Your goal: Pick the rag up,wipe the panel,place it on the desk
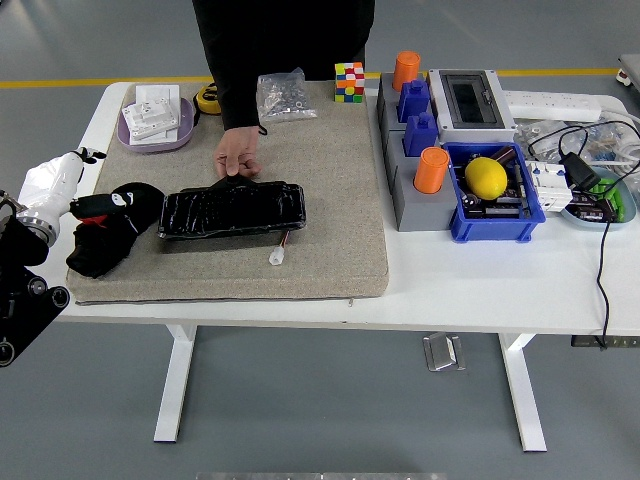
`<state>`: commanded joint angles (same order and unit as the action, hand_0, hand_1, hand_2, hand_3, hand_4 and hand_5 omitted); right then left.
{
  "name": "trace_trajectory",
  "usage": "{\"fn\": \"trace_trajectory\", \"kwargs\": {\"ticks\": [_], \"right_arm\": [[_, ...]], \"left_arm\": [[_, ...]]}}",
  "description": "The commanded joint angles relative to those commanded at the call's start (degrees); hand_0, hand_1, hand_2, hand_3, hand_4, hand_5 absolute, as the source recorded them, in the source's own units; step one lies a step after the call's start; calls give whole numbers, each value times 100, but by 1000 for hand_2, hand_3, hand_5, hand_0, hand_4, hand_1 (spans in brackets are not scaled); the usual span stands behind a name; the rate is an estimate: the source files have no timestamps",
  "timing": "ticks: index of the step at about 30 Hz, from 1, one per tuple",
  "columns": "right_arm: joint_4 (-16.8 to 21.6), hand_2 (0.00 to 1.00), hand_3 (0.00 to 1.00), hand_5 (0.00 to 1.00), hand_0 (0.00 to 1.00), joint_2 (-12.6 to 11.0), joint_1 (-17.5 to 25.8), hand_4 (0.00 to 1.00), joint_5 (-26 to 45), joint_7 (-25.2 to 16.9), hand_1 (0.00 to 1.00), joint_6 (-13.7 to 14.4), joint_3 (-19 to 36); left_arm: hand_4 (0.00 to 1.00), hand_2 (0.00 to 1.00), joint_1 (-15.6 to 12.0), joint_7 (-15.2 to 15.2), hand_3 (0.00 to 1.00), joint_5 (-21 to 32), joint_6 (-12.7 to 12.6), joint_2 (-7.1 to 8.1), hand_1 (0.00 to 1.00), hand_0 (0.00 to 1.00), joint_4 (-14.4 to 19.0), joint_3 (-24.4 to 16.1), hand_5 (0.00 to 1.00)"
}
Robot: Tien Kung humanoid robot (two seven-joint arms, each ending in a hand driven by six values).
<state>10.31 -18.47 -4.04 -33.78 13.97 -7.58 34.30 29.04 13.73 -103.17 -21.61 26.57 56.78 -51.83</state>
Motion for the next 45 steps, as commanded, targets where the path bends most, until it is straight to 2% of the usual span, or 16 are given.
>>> {"fn": "trace_trajectory", "kwargs": {"ticks": [7,14,19,28,33,45], "right_arm": [[0,718,591,569,764,15,8,894,-117,33,719,1,104],[0,717,591,568,764,13,-19,892,-113,31,719,8,57],[0,717,591,568,764,10,-23,892,-124,43,719,9,41],[0,718,591,568,764,3,-50,890,-203,64,718,8,20],[0,718,592,569,765,5,-33,890,-230,70,719,1,-2],[0,718,590,569,765,45,-26,888,-183,51,719,22,-5]], "left_arm": [[998,803,-212,18,817,124,-2,31,758,531,670,-590,640],[998,800,-390,0,816,177,-19,63,754,530,999,-936,651],[998,800,-545,-54,816,234,-104,-49,754,530,1055,-1254,651],[998,796,-736,-74,816,238,-145,-171,748,527,1102,-1388,653],[998,796,-861,-70,814,228,-165,-147,747,528,1161,-1430,661],[998,793,-910,-85,813,254,-160,-149,743,528,1163,-1590,660]]}}
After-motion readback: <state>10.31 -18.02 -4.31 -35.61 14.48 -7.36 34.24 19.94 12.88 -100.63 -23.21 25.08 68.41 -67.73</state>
